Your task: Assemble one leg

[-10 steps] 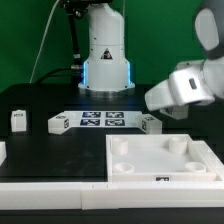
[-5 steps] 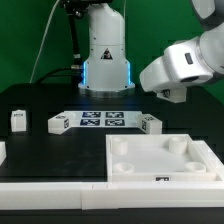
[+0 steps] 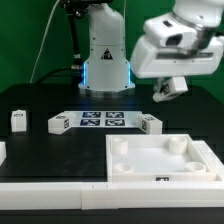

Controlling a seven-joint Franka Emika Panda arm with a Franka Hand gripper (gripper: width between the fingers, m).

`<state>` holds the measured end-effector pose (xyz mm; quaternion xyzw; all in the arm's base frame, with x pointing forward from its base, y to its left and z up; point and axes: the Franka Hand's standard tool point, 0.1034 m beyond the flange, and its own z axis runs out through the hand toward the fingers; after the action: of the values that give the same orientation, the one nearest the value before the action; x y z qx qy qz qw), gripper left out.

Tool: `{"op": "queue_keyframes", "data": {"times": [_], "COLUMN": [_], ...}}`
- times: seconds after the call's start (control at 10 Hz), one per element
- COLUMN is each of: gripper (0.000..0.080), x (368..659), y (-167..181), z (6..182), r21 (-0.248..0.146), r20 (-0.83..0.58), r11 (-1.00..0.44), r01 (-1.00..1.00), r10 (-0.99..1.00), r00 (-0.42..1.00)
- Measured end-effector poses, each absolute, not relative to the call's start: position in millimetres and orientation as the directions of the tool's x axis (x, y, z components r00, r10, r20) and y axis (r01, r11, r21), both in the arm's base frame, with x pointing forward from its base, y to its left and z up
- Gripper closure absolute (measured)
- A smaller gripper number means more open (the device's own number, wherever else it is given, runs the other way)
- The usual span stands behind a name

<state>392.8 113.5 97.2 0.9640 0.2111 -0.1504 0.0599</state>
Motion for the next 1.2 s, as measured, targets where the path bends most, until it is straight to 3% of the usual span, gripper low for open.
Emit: {"op": "queue_keyframes", "data": {"times": [0.2, 0.5, 0.7, 1.0, 1.2], "gripper": [0.0509, 0.0509, 0.0509, 0.0509, 0.0509], "x": [416, 431, 429, 487, 523], "y": [98, 98, 98, 84, 82], "z": [108.7, 115.9, 112.6, 121.1, 126.9], "r21": [0.058, 0.04, 0.037, 0.067, 0.062], "r20": [-0.077, 0.245, 0.304, 0.339, 0.355], "r11": [-0.927, -0.944, -0.94, -0.929, -0.938], "r01": [0.37, 0.329, 0.338, 0.364, 0.341], "r10": [0.365, 0.328, 0.333, 0.364, 0.34], "r00": [0.928, 0.912, 0.893, 0.867, 0.871]}}
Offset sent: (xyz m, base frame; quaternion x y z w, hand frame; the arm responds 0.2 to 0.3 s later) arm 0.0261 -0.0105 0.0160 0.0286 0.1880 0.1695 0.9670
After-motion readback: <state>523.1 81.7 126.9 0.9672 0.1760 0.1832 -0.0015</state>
